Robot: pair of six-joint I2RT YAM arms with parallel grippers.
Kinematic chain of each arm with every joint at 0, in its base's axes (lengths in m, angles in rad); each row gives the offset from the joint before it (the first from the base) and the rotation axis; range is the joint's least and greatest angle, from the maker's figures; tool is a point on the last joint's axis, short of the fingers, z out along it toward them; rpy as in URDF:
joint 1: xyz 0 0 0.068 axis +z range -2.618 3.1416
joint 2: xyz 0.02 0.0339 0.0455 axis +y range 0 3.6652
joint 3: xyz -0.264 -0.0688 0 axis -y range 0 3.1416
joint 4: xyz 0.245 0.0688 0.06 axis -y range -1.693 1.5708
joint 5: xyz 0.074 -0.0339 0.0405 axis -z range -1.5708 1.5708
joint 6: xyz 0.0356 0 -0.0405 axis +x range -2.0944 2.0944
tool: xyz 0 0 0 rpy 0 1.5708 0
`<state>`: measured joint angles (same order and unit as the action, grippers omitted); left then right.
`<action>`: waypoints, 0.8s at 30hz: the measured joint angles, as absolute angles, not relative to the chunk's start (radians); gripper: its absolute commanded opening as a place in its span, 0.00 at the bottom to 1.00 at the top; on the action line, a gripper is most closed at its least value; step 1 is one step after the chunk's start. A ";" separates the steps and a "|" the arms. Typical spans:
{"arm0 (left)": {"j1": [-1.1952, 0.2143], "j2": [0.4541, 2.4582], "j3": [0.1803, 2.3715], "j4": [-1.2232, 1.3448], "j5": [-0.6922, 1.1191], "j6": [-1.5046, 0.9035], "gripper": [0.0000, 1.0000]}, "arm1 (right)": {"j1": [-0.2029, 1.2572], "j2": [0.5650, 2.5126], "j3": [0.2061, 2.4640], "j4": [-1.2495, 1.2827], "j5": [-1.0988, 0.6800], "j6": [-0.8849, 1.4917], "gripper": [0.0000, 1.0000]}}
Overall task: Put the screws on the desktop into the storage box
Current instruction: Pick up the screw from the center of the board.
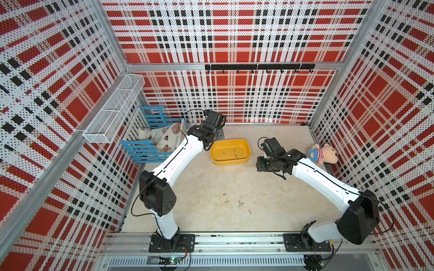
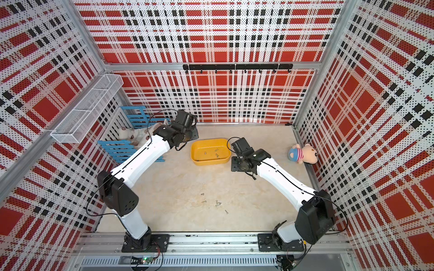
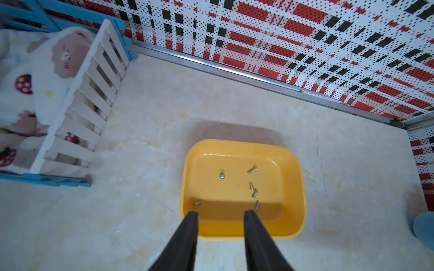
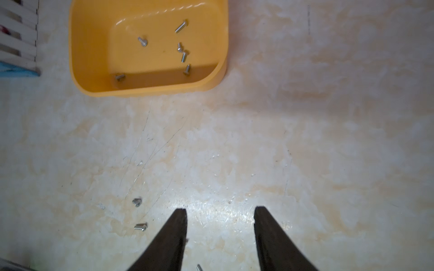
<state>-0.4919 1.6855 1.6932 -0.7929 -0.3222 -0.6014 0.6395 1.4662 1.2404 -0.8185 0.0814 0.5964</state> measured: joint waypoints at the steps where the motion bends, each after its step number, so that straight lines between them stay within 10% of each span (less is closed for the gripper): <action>1: -0.482 1.649 1.654 -0.792 -0.323 -0.604 0.39 | 0.661 1.480 1.241 -0.818 0.070 0.593 0.52; 24: -0.194 1.328 1.232 -0.787 -0.276 -0.619 0.46 | 0.937 1.832 1.412 -0.819 -0.020 0.428 0.49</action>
